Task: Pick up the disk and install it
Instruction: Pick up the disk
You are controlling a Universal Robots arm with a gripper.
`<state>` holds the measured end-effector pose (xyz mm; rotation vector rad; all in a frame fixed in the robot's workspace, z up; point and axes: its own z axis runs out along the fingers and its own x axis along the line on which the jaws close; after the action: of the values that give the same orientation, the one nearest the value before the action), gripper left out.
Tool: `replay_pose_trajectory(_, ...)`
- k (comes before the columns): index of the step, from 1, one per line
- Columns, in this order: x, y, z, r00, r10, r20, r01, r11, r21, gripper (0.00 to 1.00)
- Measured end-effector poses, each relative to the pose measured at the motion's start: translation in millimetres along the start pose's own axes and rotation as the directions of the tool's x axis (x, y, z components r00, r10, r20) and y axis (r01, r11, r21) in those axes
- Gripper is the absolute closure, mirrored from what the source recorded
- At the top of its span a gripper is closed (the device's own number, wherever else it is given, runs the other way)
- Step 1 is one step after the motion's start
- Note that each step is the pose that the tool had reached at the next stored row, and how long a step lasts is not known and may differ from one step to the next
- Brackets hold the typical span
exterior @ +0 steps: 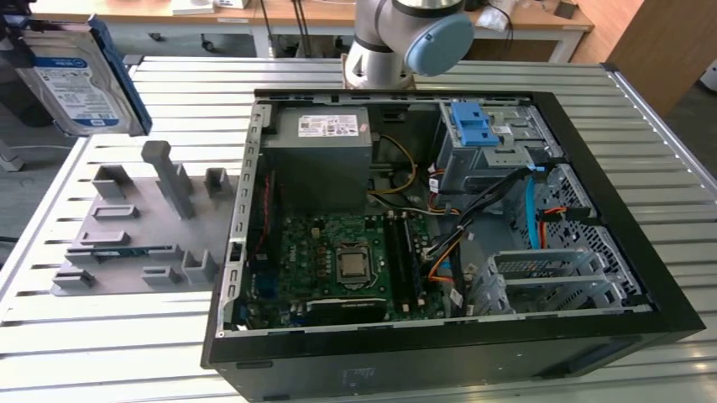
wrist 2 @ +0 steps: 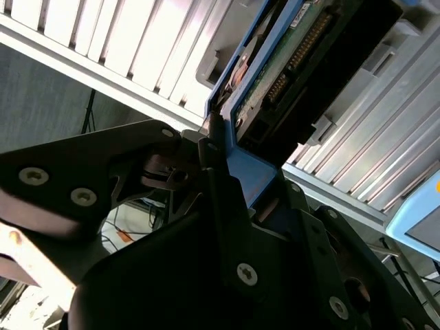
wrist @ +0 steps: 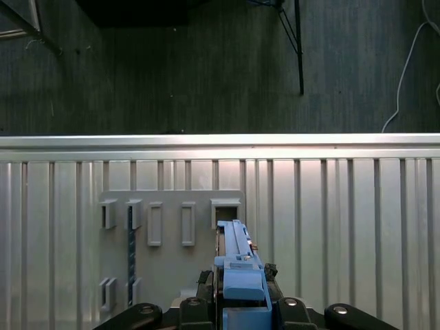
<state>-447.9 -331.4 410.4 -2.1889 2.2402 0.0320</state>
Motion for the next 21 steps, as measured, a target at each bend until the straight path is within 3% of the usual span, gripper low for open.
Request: replay_pose_trajectory(21,-0.5,0.2,-24.1,1.0,0.0,-0.0001,0.0,1.0,0.0,0.64)
